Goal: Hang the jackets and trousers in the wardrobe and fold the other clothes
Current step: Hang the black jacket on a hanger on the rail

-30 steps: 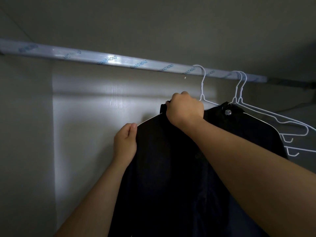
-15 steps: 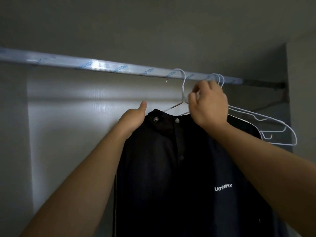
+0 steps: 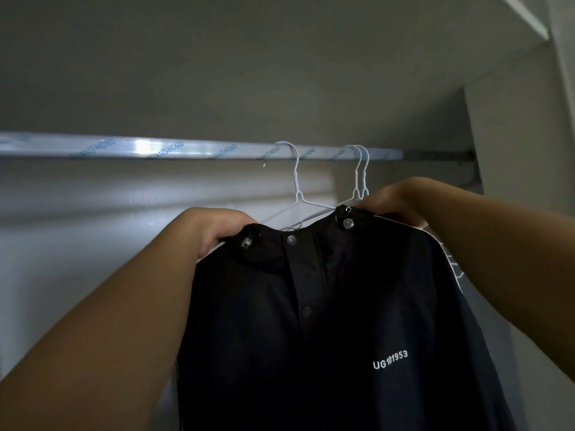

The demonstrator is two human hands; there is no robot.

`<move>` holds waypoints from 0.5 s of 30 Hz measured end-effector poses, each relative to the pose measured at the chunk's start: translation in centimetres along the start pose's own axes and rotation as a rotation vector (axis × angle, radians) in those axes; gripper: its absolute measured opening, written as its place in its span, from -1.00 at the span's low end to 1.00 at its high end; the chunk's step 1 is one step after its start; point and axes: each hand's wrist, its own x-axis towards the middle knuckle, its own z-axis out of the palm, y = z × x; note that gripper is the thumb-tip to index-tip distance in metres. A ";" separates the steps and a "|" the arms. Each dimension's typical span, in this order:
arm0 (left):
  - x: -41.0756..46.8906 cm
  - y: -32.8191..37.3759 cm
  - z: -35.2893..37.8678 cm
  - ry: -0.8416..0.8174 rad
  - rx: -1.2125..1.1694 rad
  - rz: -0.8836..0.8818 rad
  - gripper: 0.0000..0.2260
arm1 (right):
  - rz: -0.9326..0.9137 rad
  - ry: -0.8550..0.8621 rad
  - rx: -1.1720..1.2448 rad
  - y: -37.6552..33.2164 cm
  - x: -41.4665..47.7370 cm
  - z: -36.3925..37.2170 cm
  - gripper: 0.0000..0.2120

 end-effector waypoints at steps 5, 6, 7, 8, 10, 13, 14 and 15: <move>0.4 0.1 0.0 0.021 -0.091 -0.005 -0.82 | 0.044 -0.080 -0.020 -1.5 0.7 0.2 -0.81; 0.4 0.0 -0.1 -0.009 -0.142 -0.002 -0.79 | 0.048 -0.077 -0.030 -1.8 0.8 0.2 -0.80; 0.5 -0.1 -0.3 -0.041 -0.179 -0.003 -0.76 | 0.050 -0.077 -0.038 -2.0 0.9 0.2 -0.76; 0.6 -0.2 -0.4 -0.056 -0.191 -0.006 -0.75 | 0.046 -0.074 -0.057 -2.4 1.0 0.2 -0.74; 0.7 -0.4 -0.7 -0.059 -0.154 -0.017 -0.80 | 0.014 -0.059 -0.142 -3.3 1.3 0.4 -0.81; 1.0 -0.3 -0.8 -0.014 -0.107 -0.026 -0.83 | -0.073 0.015 -0.229 -4.4 1.8 0.8 -0.84; 1.1 -0.3 -0.9 0.001 -0.097 -0.026 -0.82 | -0.094 0.070 -0.249 -4.6 1.9 0.9 -0.79; 1.2 -0.4 -1.0 0.019 -0.071 -0.019 -0.82 | -0.106 0.117 -0.274 -4.6 1.9 0.9 -0.76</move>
